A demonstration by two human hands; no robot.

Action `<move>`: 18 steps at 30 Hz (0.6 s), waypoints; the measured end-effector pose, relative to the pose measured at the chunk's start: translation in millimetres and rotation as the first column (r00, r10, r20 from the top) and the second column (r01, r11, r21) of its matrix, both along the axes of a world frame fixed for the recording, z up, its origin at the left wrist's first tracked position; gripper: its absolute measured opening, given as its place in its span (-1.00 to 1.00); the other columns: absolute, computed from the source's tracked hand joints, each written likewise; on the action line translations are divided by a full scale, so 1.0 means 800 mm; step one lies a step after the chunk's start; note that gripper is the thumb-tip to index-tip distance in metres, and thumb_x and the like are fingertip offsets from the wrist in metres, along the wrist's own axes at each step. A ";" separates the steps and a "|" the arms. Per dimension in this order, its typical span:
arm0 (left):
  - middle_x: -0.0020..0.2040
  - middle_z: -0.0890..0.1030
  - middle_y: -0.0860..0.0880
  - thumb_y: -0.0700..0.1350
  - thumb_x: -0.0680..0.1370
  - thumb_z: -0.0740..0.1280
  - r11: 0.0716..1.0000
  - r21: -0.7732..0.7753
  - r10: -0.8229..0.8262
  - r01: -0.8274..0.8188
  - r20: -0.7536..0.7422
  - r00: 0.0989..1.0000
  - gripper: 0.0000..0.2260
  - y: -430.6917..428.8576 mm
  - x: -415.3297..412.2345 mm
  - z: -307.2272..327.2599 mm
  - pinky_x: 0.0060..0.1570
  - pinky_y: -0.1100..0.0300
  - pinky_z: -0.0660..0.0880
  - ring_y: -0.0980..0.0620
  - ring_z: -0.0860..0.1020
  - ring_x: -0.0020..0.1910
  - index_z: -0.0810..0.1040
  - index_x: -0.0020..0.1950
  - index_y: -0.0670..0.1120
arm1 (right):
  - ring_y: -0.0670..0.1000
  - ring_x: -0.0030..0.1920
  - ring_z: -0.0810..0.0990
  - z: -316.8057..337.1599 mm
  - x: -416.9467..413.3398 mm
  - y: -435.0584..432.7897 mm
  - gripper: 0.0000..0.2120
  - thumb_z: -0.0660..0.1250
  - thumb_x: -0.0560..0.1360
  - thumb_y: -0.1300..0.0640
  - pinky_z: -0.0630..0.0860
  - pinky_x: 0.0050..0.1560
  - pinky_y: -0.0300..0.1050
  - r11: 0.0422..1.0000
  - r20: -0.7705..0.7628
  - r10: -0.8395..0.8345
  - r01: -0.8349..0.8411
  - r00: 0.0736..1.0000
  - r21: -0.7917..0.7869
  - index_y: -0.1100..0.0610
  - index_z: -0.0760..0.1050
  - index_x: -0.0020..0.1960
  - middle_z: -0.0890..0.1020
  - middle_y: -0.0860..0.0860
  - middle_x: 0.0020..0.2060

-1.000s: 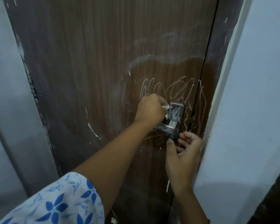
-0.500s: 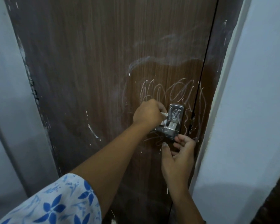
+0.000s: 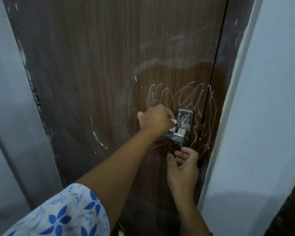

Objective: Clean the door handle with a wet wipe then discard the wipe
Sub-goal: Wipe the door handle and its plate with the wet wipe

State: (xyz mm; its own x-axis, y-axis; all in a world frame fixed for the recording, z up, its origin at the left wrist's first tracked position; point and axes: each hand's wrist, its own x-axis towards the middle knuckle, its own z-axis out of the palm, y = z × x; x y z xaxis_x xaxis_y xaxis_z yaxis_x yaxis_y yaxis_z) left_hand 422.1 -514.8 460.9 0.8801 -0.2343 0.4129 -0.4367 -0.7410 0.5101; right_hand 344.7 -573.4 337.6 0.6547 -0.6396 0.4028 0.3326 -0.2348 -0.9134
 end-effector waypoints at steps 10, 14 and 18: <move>-0.11 0.64 0.12 -0.03 0.44 0.35 0.989 0.147 -0.017 0.036 -0.130 0.991 -0.92 -0.002 0.004 0.005 0.03 -0.05 0.08 0.06 0.50 0.02 0.64 -0.20 0.07 | -0.02 -0.19 0.57 0.027 0.028 0.023 -0.88 0.32 0.50 0.18 0.52 -0.26 -0.18 0.184 0.274 0.431 -0.381 0.860 0.906 0.18 0.58 0.00 0.64 0.07 -0.17; -0.12 0.65 0.07 -0.04 0.42 0.32 0.983 0.171 -0.030 0.065 -0.203 0.979 -0.88 -0.003 0.007 0.008 0.26 -0.13 0.15 0.03 0.52 0.02 0.65 -0.16 0.01 | -0.02 -0.24 0.58 0.047 0.041 0.032 -0.90 0.36 0.44 0.20 0.52 -0.24 -0.20 -0.079 0.452 0.333 -0.453 0.827 0.888 0.22 0.56 -0.08 0.64 0.08 -0.25; -0.20 0.63 -0.01 -0.04 0.38 0.31 0.977 0.206 -0.019 0.063 -0.212 0.977 -0.88 -0.006 0.005 0.010 0.23 -0.17 0.24 -0.06 0.53 0.01 0.58 -0.29 -0.06 | -0.04 -0.27 0.55 0.056 0.050 0.037 -0.95 0.34 0.46 0.26 0.47 -0.26 -0.25 -0.154 0.452 0.255 -0.426 0.855 0.892 0.22 0.51 -0.09 0.58 0.07 -0.25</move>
